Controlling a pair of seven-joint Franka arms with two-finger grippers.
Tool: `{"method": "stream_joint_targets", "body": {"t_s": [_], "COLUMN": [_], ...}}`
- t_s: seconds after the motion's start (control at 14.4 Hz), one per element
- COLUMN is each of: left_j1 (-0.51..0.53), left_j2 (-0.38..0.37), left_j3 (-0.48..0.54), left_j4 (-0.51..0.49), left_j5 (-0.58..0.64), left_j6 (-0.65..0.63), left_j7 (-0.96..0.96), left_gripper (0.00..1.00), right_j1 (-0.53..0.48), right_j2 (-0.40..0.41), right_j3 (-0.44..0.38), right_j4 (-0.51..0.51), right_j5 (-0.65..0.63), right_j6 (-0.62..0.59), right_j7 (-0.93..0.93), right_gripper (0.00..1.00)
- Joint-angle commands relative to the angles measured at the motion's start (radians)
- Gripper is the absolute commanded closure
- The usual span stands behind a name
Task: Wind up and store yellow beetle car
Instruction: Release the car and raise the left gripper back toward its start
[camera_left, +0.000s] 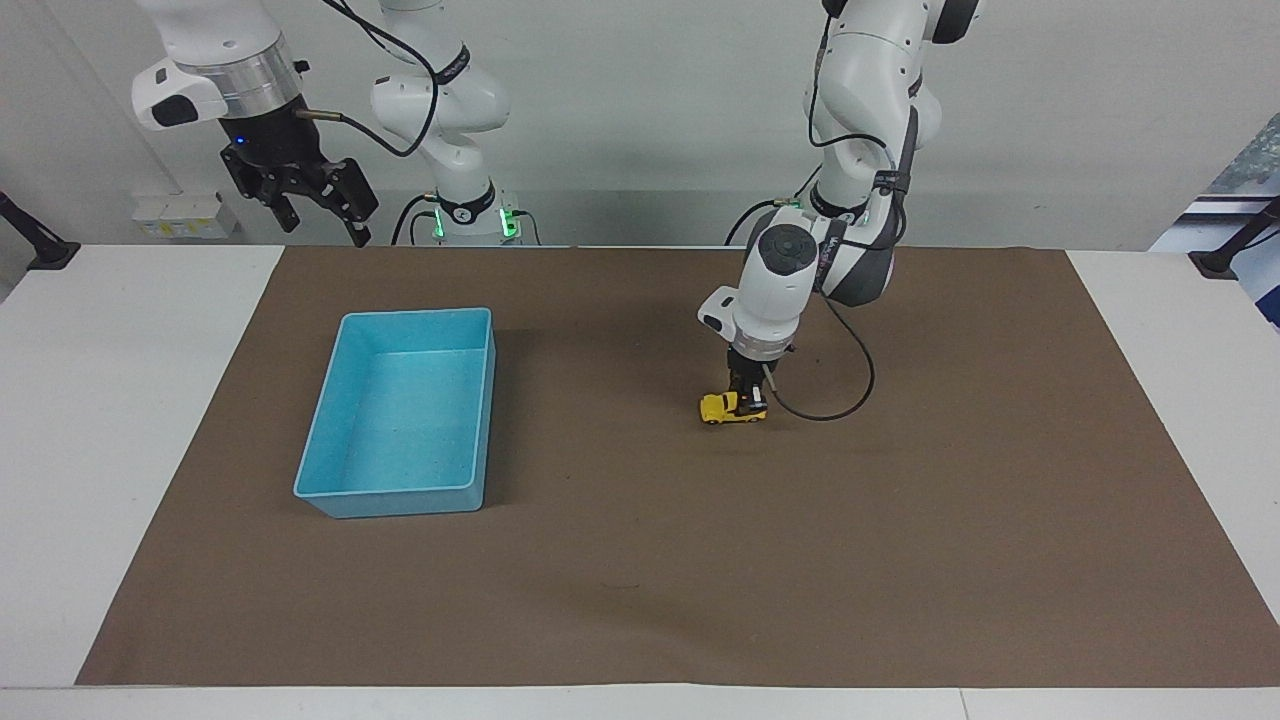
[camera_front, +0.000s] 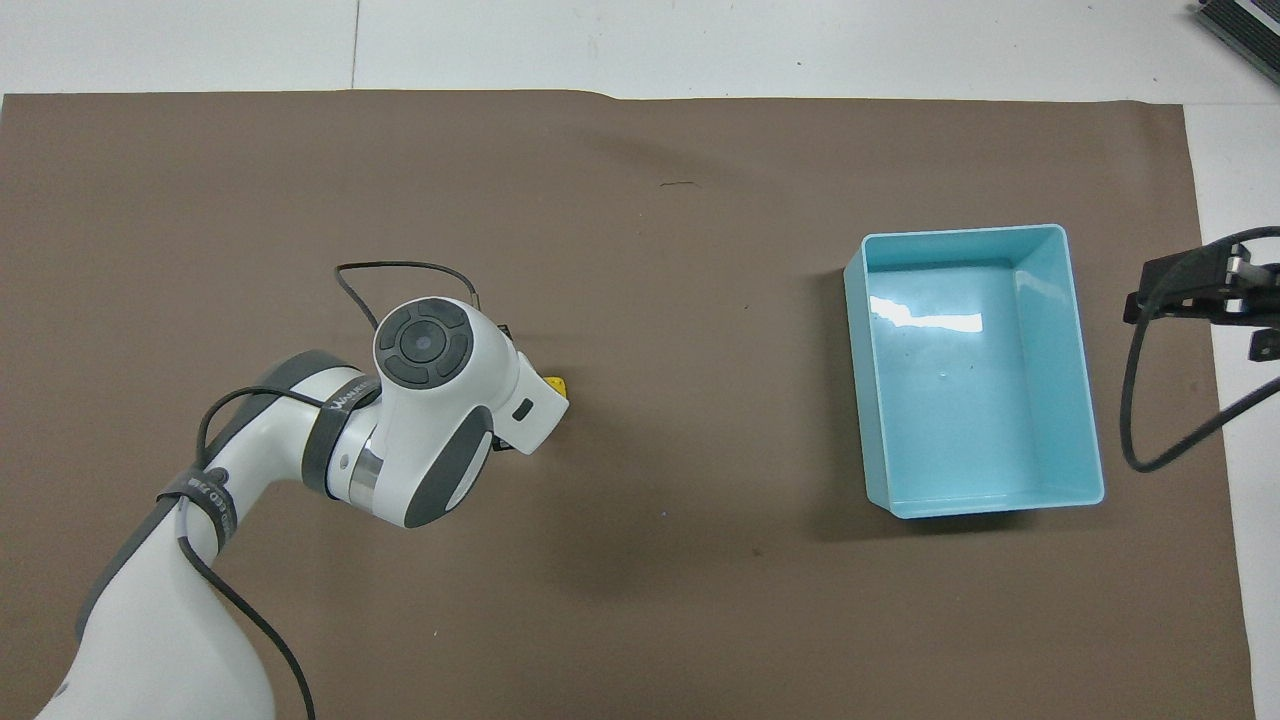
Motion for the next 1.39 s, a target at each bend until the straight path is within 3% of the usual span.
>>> {"method": "stream_joint_targets", "body": {"t_s": [0.0,0.21,0.28,0.35,0.42,0.83,1.32], "left_j1": [0.078,0.125,0.133,0.127,0.13,0.164,0.165], "left_j2": [0.023,0.015,0.012,0.0,-0.009,-0.074,-0.149], "left_j3": [0.004,0.004,0.004,0.004,0.004,0.011,0.174], "left_j4": [-0.043,-0.041,-0.035,-0.026,-0.005,0.1,0.208], "left_j5": [0.034,0.034,0.034,0.032,0.032,0.031,0.032], "left_j6": [0.046,0.029,0.021,-0.005,-0.044,-0.158,-0.222], "left_j7": [0.085,0.134,0.136,0.139,0.139,0.064,-0.249], "left_gripper": [1.0,1.0,0.81,0.06,0.0,0.0,0.0], "right_j1": [-0.009,-0.009,-0.009,-0.009,-0.009,-0.009,-0.009], "right_j2": [-0.009,-0.009,-0.009,-0.009,-0.009,-0.009,-0.009], "right_j3": [0.006,0.006,0.006,0.006,0.006,0.006,0.006], "right_j4": [-0.01,-0.01,-0.01,-0.01,-0.01,-0.01,-0.01], "right_j5": [0.021,0.021,0.021,0.021,0.021,0.021,0.021], "right_j6": [0.012,0.012,0.012,0.012,0.012,0.012,0.012], "right_j7": [0.01,0.01,0.01,0.01,0.01,0.01,0.01], "right_gripper": [0.0,0.0,0.0,0.0,0.0,0.0,0.0]}}
